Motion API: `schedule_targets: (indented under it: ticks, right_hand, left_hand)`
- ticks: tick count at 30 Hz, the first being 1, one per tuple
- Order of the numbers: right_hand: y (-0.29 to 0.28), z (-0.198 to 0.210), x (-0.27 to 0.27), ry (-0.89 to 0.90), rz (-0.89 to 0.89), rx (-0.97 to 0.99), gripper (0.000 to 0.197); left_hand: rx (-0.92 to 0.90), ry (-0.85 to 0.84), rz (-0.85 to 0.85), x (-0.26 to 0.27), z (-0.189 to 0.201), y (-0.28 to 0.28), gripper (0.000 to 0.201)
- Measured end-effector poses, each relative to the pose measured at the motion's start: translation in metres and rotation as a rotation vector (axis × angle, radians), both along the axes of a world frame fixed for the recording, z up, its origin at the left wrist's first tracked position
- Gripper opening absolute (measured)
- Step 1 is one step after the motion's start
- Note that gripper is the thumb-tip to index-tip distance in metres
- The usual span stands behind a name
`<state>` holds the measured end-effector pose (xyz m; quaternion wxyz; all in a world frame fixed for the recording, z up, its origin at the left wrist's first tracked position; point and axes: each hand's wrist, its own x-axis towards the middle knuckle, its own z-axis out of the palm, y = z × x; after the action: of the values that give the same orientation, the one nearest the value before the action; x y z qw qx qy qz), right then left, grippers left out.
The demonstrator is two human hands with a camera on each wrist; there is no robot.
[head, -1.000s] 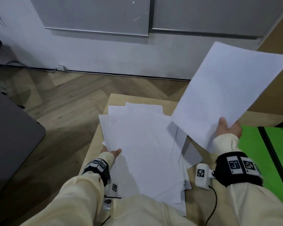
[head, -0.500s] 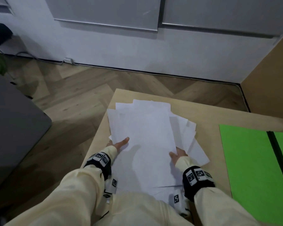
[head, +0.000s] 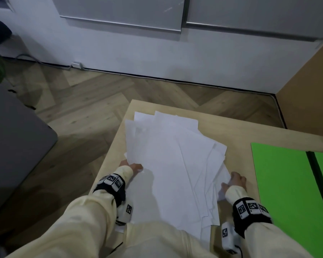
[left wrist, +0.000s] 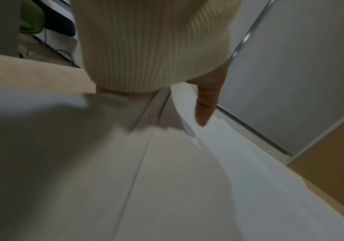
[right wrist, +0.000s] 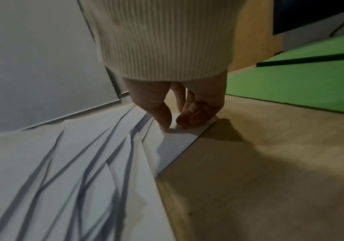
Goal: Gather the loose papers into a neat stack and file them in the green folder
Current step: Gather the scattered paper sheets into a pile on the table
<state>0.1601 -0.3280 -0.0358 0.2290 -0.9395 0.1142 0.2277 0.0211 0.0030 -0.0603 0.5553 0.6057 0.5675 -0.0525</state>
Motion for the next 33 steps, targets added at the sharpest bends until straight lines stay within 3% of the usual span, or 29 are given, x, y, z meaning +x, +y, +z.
schedule_targets:
  ticks: [3,5,7,9,11,13,17,25,28,29,32,33]
  right_hand:
    - [0.003,0.003,0.004,0.010,0.057,0.006,0.044]
    - [0.009,0.010,0.004,0.065,0.114,-0.040,0.038]
    - [0.015,0.017,-0.001,0.154,0.206,-0.090,0.039]
    - [0.019,0.019,-0.007,0.282,0.336,-0.207,0.046]
    - [0.017,0.018,-0.014,0.344,0.468,-0.324,0.060]
    - [0.011,0.017,-0.021,0.407,0.489,-0.364,0.078]
    - [-0.002,0.005,-0.023,0.347,0.317,-0.126,0.082]
    - [-0.004,0.034,0.004,-0.074,-0.238,0.257,0.048]
    - [-0.009,0.042,0.013,-0.239,-0.509,0.524,0.040]
    - [-0.011,0.034,0.013,-0.189,-0.554,0.585,0.047]
    - [-0.030,-0.074,0.036,0.061,-0.476,0.539,0.104]
    - [-0.025,-0.086,0.031,0.168,-0.389,0.478,0.101]
  left_hand:
    - [-0.147,-0.203,0.176,0.000,-0.006,-0.003,0.080]
    - [-0.153,-0.224,0.211,0.001,-0.013,-0.004,0.090]
    - [-0.082,-0.149,0.177,-0.001,-0.014,-0.008,0.090]
    - [-0.003,-0.046,0.159,0.000,-0.015,-0.007,0.076]
    - [0.014,0.032,0.143,0.000,-0.014,-0.001,0.066]
    - [0.010,0.088,0.092,-0.003,-0.016,0.006,0.062]
    - [0.064,0.138,0.016,-0.011,-0.019,0.015,0.060]
    - [0.033,0.160,-0.003,-0.006,-0.035,0.021,0.064]
    - [0.040,0.116,0.044,-0.006,-0.038,0.023,0.068]
    - [0.036,0.091,0.062,-0.005,-0.043,0.025,0.069]
    - [0.020,0.055,0.088,-0.005,-0.057,0.027,0.072]
    - [0.022,0.056,0.088,-0.007,-0.053,0.025,0.074]
